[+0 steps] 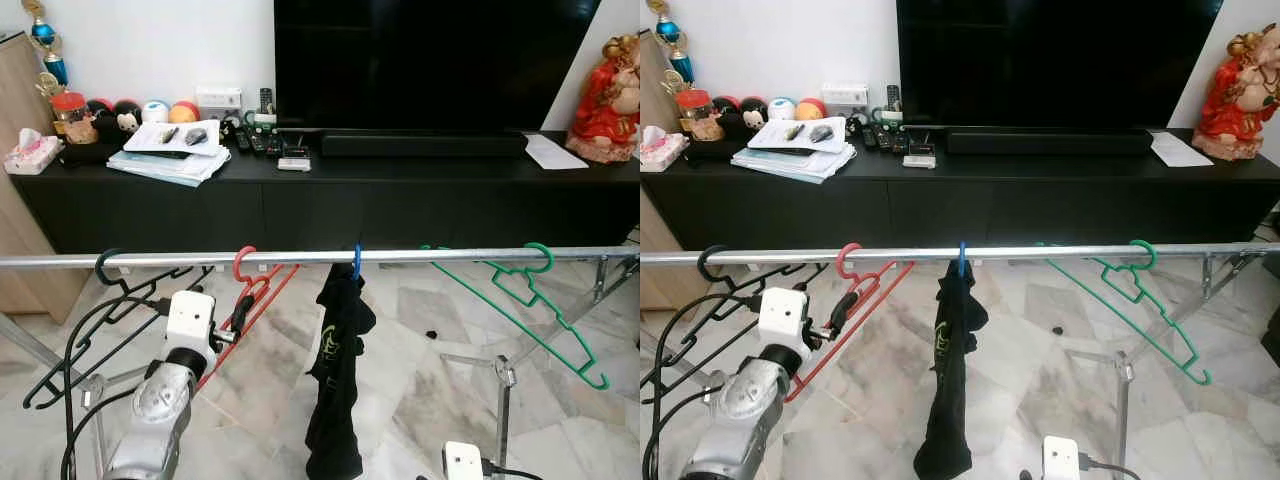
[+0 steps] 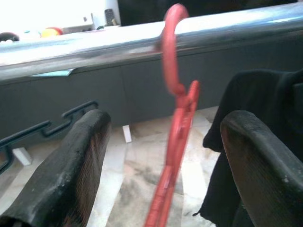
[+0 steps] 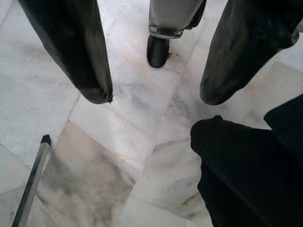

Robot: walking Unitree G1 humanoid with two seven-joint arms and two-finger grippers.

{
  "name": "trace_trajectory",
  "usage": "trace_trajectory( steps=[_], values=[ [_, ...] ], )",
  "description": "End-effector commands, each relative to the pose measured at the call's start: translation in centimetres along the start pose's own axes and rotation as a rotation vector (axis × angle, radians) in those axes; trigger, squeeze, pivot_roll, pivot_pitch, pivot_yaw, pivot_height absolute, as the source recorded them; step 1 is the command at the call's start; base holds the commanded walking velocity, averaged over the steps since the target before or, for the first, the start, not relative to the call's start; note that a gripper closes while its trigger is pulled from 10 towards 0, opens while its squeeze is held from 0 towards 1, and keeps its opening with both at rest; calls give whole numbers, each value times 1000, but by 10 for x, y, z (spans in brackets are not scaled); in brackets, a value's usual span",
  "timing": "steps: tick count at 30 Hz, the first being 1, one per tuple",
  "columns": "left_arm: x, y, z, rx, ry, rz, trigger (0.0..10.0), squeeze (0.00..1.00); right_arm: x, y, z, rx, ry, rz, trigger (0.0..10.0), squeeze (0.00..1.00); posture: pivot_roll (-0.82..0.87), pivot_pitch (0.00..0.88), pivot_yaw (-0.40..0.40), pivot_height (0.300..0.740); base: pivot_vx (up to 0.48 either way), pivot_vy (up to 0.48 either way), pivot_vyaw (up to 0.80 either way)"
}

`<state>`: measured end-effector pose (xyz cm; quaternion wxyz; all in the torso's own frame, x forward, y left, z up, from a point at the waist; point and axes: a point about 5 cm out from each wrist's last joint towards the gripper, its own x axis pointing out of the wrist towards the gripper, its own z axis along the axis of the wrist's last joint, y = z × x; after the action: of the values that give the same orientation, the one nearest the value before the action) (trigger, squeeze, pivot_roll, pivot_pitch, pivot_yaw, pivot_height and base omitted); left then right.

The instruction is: Hang hanger

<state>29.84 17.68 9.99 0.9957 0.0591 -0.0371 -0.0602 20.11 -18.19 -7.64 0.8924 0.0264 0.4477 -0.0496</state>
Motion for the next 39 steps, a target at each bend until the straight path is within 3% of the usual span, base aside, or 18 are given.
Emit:
trace_trajectory(
  steps=[1, 7, 22, 28, 31, 39],
  values=[
    [0, -8, 8, 14, -30, -26, 10000, 0, 0, -3, -1, -6, 7, -6, 10000, 0, 87, 6, -42, 740, 0, -251, 0],
    [-1, -15, 13, 12, -36, -40, 10000, 0, 0, -2, 0, 0, 2, -9, 10000, 0, 80, 17, -40, 740, 0, -439, 0],
    [-6, -17, 17, 0, -37, -67, 10000, 0, 0, -3, 3, 0, -2, -12, 10000, 0, 87, 36, -45, 740, 0, -472, 0],
    [-7, -24, 14, -6, -7, -132, 10000, 0, 0, -2, 3, -1, -2, -12, 10000, 0, 88, 39, -46, 740, 0, 0, 0],
    [-4, -26, 7, 36, 45, -190, 10000, 0, 0, -2, 3, -2, -2, -11, 10000, 0, 89, 43, -47, 740, 0, 0, 0],
    [6, -14, 2, 5, 89, -142, 10000, 0, 1, -2, 3, 0, -3, -11, 10000, 0, 81, 42, -43, 740, 0, 163, 0]
  ],
)
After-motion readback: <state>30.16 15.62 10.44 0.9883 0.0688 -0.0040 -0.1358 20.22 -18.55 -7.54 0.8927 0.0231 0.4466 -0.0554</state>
